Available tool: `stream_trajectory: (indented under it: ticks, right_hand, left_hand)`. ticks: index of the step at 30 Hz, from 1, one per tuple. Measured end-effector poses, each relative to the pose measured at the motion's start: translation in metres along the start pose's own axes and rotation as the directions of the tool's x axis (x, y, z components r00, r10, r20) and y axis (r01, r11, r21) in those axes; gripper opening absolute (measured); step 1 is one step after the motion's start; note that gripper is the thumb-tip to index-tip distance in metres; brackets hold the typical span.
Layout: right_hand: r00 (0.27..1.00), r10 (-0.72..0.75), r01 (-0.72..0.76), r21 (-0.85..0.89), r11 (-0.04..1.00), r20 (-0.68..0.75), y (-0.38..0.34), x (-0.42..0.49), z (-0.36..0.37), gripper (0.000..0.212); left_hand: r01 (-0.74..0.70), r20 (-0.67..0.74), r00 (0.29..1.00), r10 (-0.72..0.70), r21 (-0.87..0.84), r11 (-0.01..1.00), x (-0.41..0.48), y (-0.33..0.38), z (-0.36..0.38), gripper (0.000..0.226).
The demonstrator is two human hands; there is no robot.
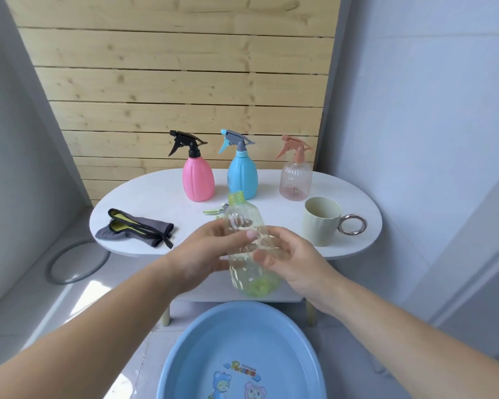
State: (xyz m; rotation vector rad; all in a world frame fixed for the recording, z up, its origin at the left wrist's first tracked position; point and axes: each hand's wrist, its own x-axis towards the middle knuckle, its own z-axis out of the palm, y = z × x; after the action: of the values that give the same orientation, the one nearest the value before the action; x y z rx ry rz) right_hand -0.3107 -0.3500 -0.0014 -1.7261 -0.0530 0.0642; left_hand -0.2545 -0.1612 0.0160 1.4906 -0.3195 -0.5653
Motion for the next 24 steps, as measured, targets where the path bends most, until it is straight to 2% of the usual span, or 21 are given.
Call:
stream_trajectory:
  ticks: [2,3,6,8,11,14,16,18,21,24]
  right_hand:
    - [0.994,-0.007,0.001,-0.052,0.999,-0.112,-0.008,0.000,-0.014,0.046]
    - [0.970,-0.034,0.004,-0.127,0.992,-0.242,-0.010,0.003,-0.025,0.037]
    - [0.782,-0.187,-0.103,-0.419,0.902,-0.594,-0.011,0.018,-0.065,0.016]
    - [0.712,-0.203,-0.264,-0.525,0.809,-0.672,-0.003,0.029,-0.088,0.024]
    - [0.700,-0.055,-0.457,-0.506,0.731,-0.712,0.015,0.038,-0.110,0.042]
    - [0.726,0.121,-0.457,-0.343,0.821,-0.677,0.025,0.037,-0.119,0.053]
    - [0.751,0.165,-0.427,-0.280,0.860,-0.640,0.028,0.034,-0.122,0.054]
    - [0.753,0.161,-0.427,-0.287,0.858,-0.638,0.031,0.030,-0.126,0.052]
    - [0.749,0.140,-0.411,-0.288,0.865,-0.648,0.034,0.026,-0.129,0.030]
    - [0.794,0.237,-0.363,-0.124,0.924,-0.560,0.033,0.021,-0.126,0.027]
  left_hand:
    - [-0.012,-0.074,0.997,0.009,-0.038,0.999,-0.006,-0.001,-0.001,0.034]
    - [-0.013,-0.110,0.994,0.009,-0.038,0.999,-0.008,-0.004,-0.002,0.043]
    - [0.001,-0.157,0.988,0.000,0.007,1.000,-0.018,-0.011,-0.001,0.060]
    - [0.009,-0.149,0.989,-0.002,0.046,0.999,-0.023,-0.014,0.006,0.058]
    - [0.031,-0.103,0.994,-0.021,0.100,0.994,-0.026,-0.021,0.016,0.053]
    - [0.040,-0.072,0.997,-0.030,0.143,0.989,-0.027,-0.029,0.024,0.052]
    - [0.040,-0.058,0.998,-0.030,0.180,0.983,-0.026,-0.035,0.025,0.056]
    - [0.044,-0.048,0.998,-0.035,0.215,0.976,-0.025,-0.041,0.025,0.066]
    - [0.045,-0.039,0.999,-0.037,0.241,0.969,-0.025,-0.046,0.022,0.069]
    - [0.045,-0.040,0.999,-0.036,0.261,0.964,-0.027,-0.048,0.020,0.067]
